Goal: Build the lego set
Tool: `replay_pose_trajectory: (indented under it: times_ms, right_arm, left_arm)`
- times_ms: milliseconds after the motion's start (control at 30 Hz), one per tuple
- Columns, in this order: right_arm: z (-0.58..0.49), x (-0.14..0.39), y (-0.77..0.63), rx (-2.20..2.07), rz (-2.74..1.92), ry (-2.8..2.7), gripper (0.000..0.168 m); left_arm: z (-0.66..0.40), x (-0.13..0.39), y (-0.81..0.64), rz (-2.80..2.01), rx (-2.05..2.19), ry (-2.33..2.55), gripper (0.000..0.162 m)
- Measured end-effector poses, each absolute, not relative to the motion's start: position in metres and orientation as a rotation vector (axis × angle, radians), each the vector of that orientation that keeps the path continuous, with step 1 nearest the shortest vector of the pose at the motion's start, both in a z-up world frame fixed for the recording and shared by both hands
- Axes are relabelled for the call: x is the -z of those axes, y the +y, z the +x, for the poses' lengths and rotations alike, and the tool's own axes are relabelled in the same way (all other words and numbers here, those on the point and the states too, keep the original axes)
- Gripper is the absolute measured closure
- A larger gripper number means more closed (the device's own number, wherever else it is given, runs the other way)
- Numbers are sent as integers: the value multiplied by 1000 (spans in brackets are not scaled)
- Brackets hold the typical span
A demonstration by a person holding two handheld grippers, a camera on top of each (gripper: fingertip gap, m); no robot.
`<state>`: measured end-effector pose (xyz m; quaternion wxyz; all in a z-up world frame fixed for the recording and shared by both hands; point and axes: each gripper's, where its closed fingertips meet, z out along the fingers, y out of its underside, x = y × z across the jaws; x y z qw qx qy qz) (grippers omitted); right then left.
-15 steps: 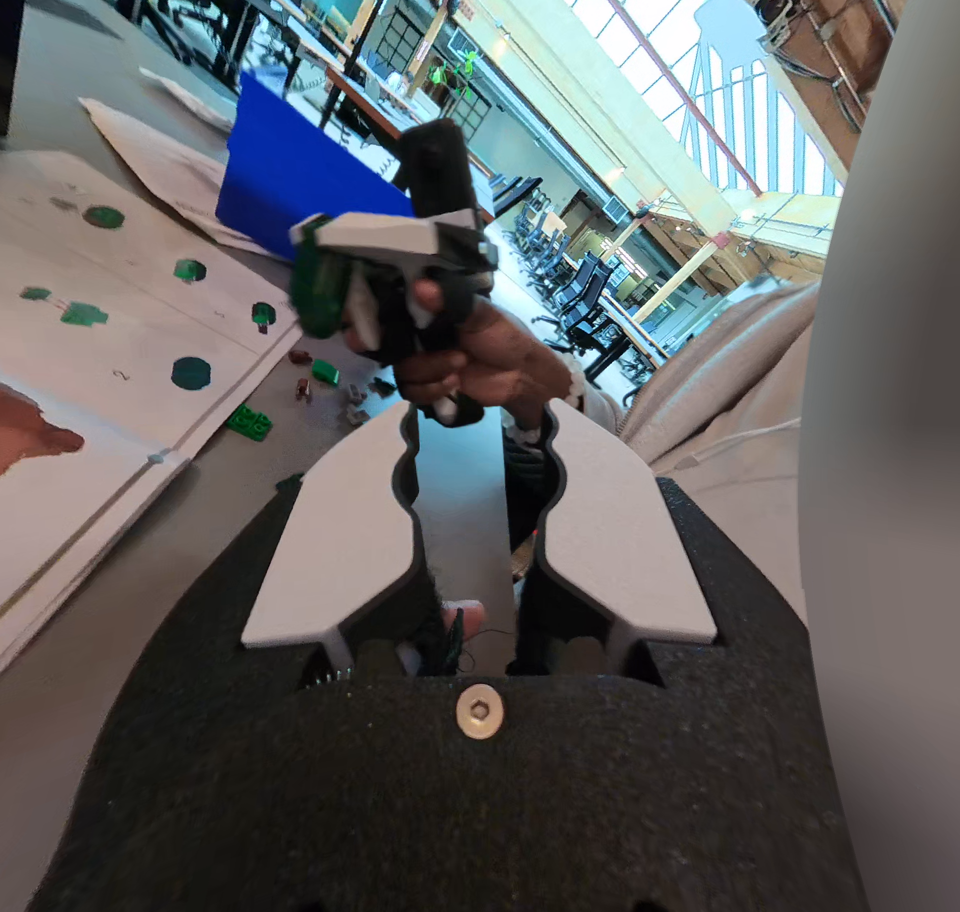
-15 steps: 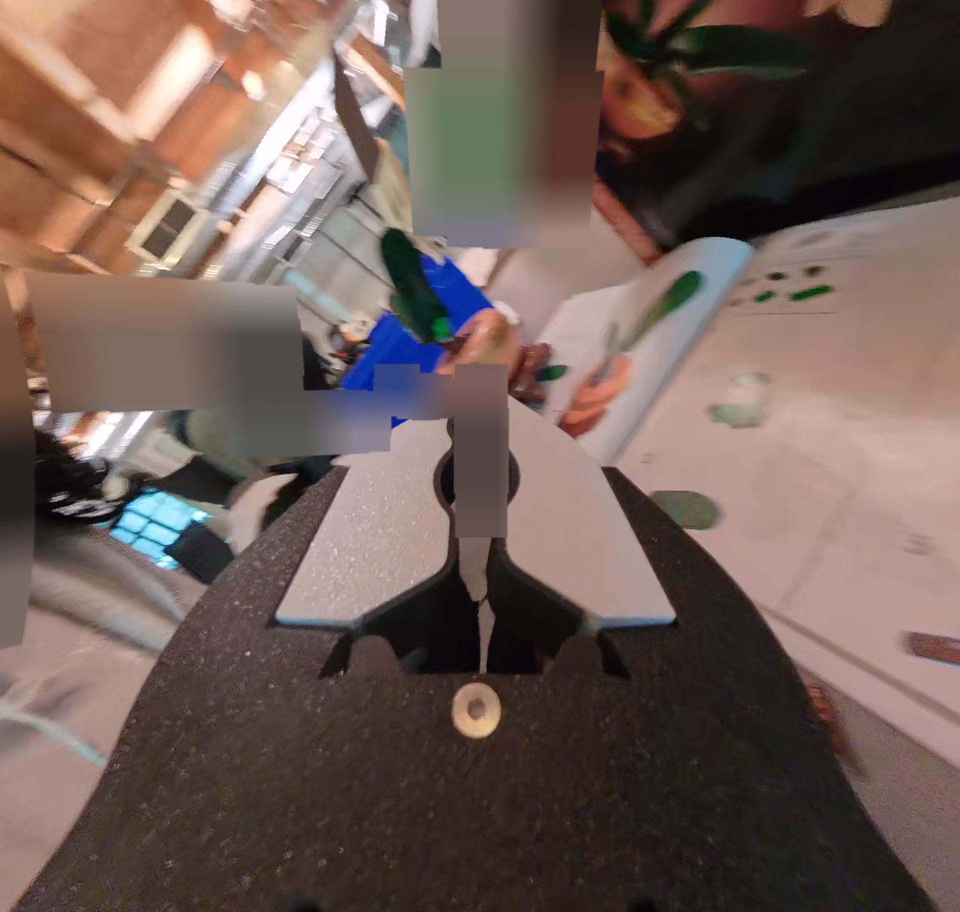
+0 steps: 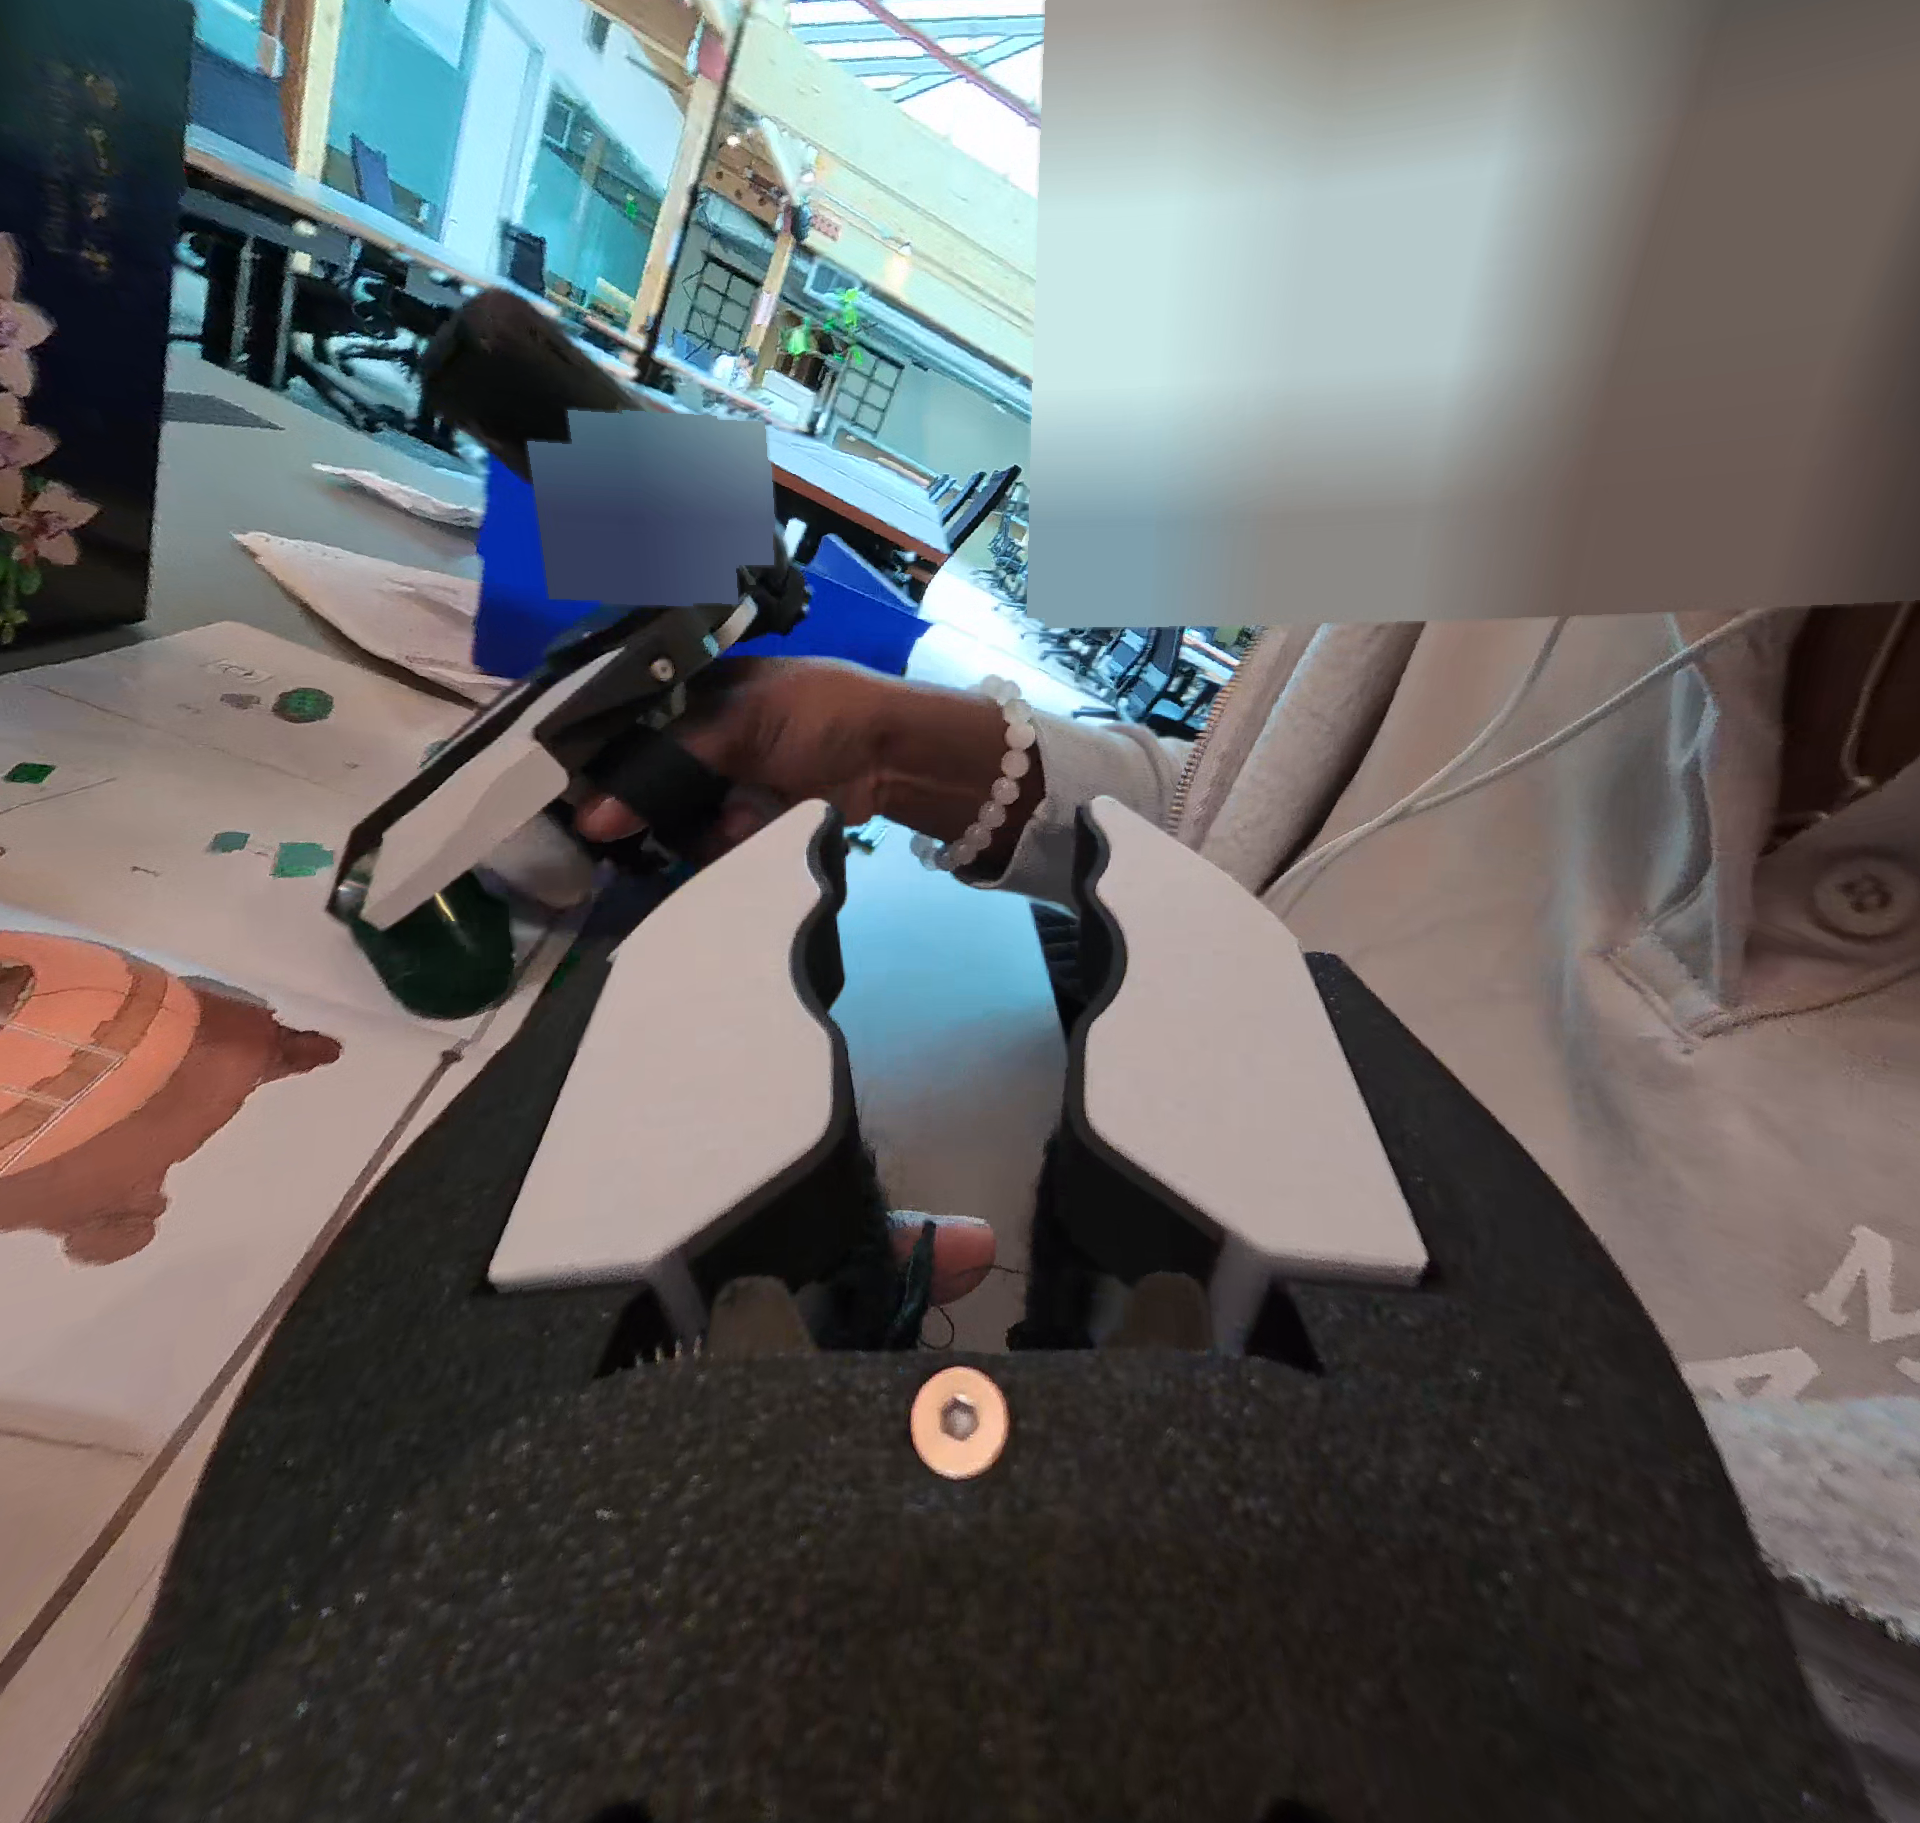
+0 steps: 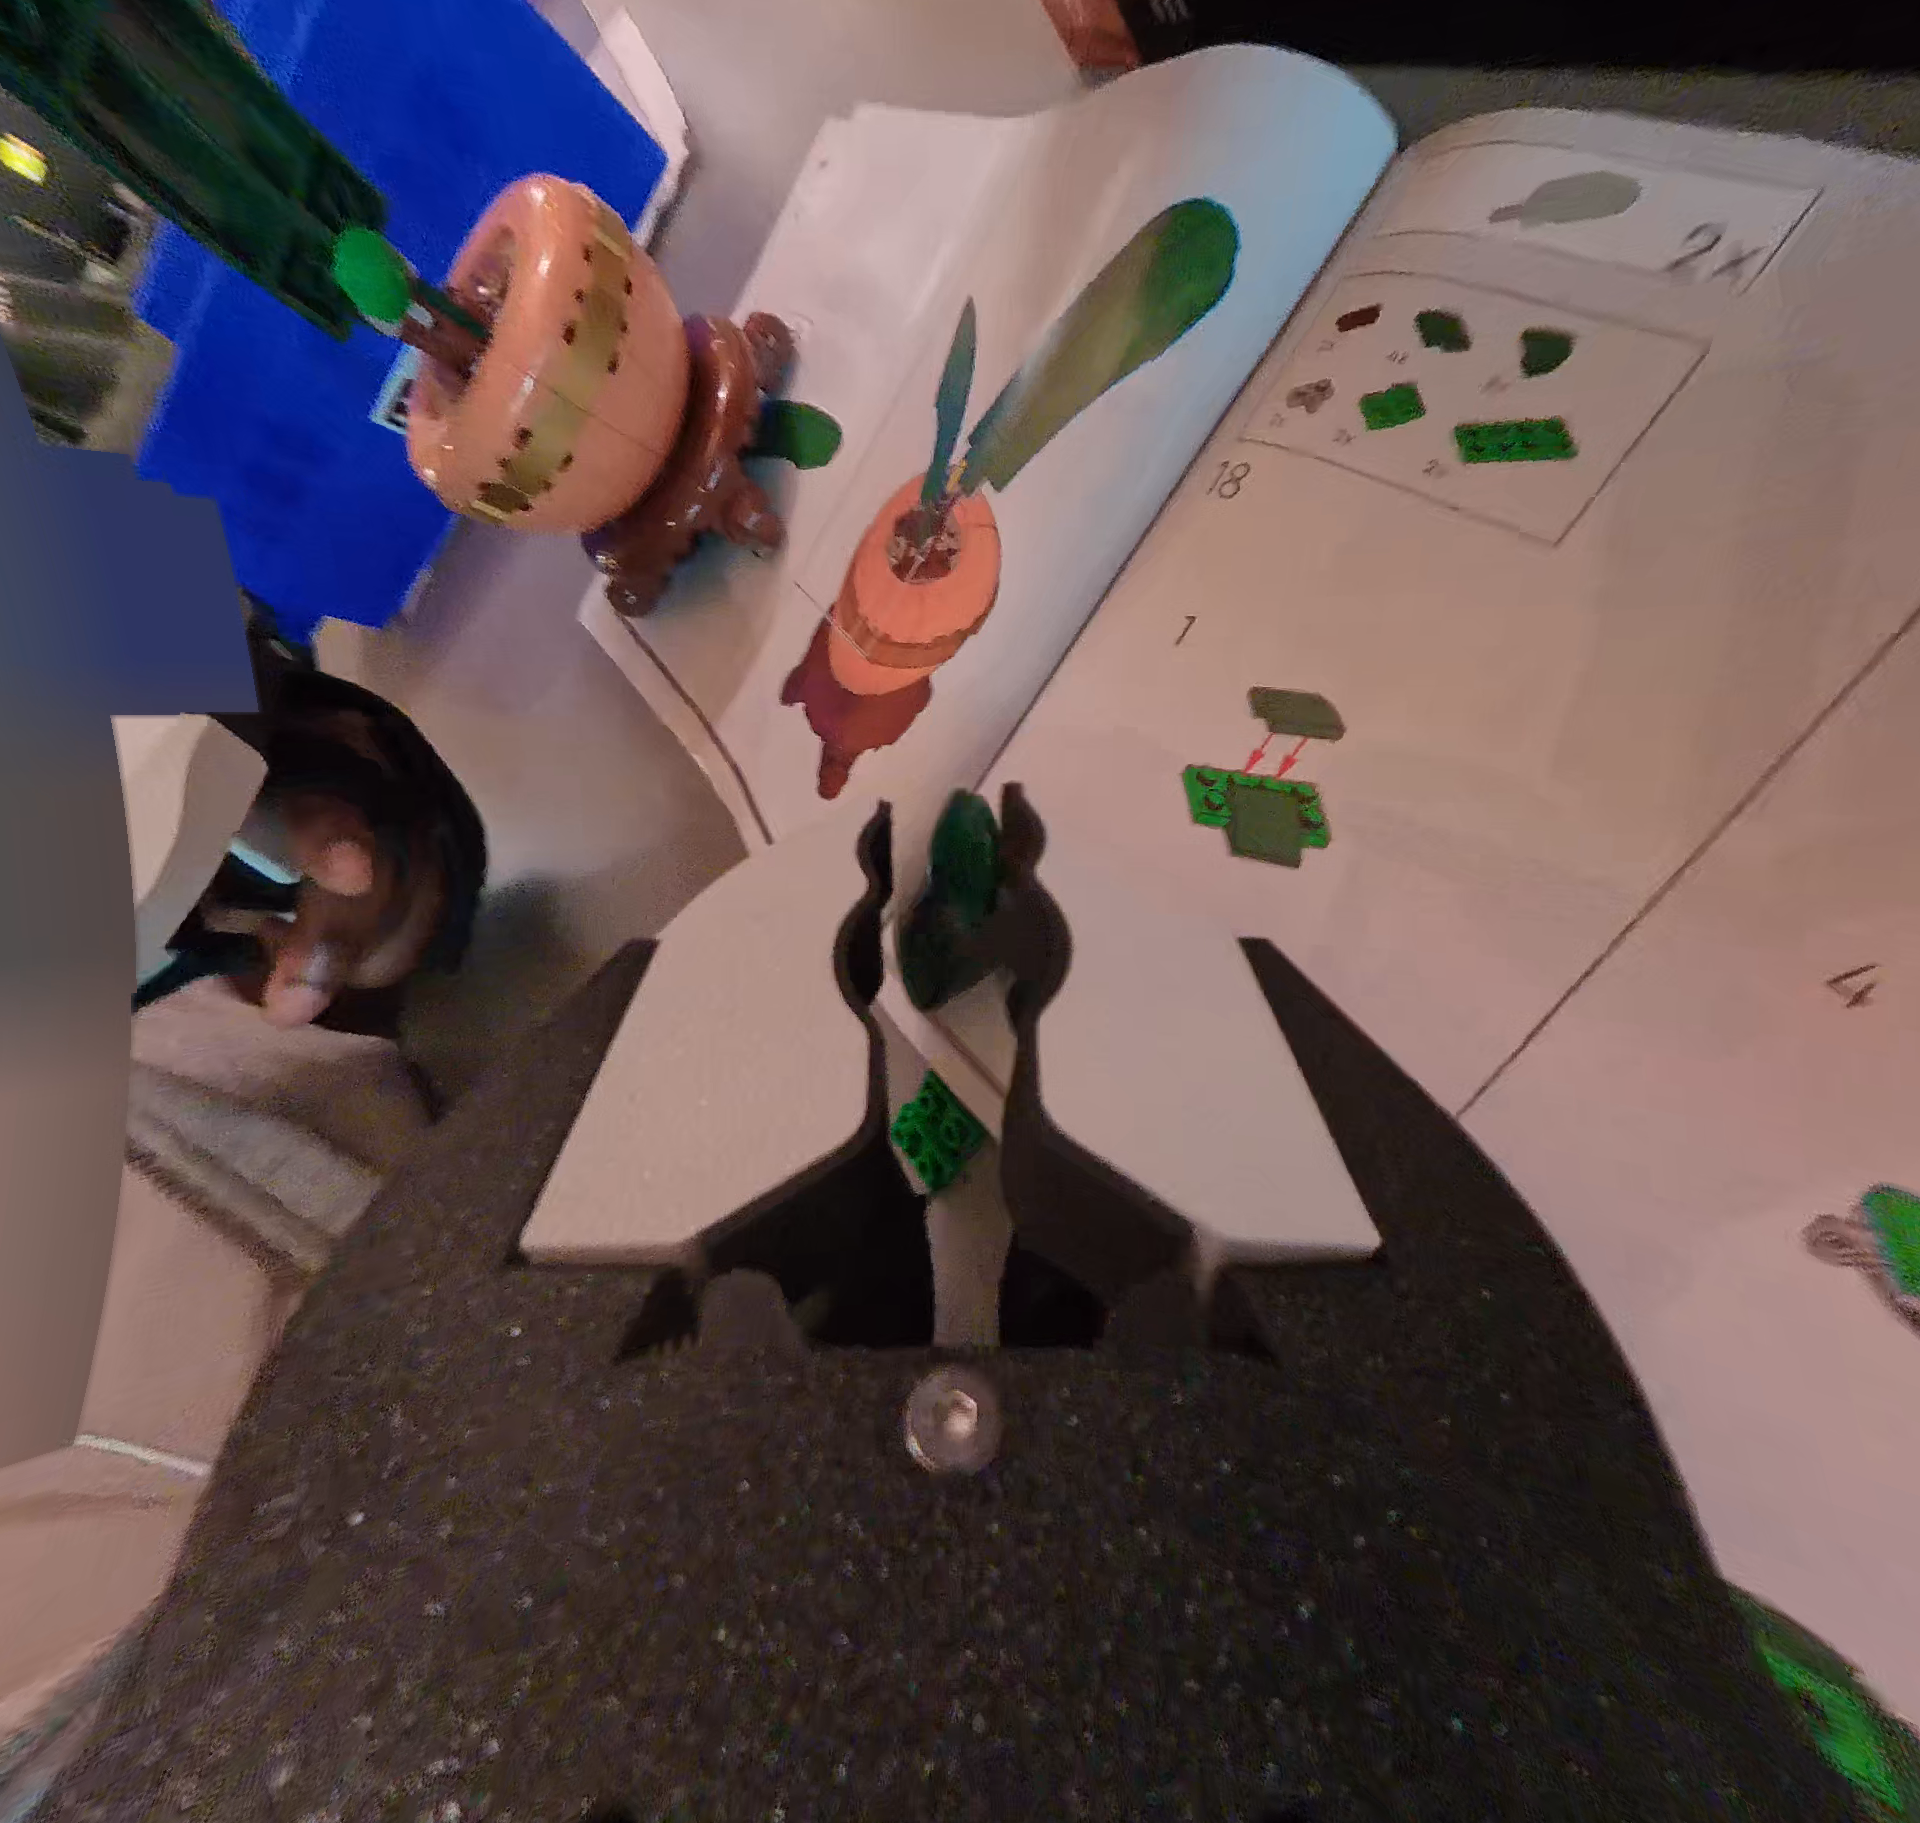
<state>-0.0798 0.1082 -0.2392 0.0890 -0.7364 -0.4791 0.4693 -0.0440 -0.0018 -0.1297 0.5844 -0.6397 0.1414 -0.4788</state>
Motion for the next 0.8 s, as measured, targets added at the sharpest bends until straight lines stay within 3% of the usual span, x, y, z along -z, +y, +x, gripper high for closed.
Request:
replay_pose_trajectory:
  times_ms: [133,233,300,333,400,433,467,600,800]
  right_arm:
    - [-83,228,126,-1187,-1979,-1511,125]
    - [-78,193,144,-893,-1628,-1517,95]
    - [-68,175,153,-688,-1467,-1476,65]
    - [-61,173,156,-609,-1441,-1471,62]
    - [-44,181,154,-526,-1498,-1506,74]
    - [-35,184,151,-517,-1540,-1506,108]
    - [-29,186,140,-565,-1535,-1544,163]
    - [-18,209,96,-791,-1647,-1654,168]
    - [-26,239,92,-706,-1683,-1756,168]
  left_arm:
    - [-55,150,15,-1627,1028,240,117]
    - [-63,166,23,-1741,928,205,107]
    - [-72,173,28,-1785,800,185,108]
    - [-77,176,31,-1807,727,166,109]
    - [-83,179,34,-1844,608,164,122]
    - [-86,180,35,-1870,535,169,135]
    - [-90,182,36,-1896,437,183,161]
    - [-86,199,32,-2049,169,372,162]
    - [-65,221,29,-2154,151,478,162]
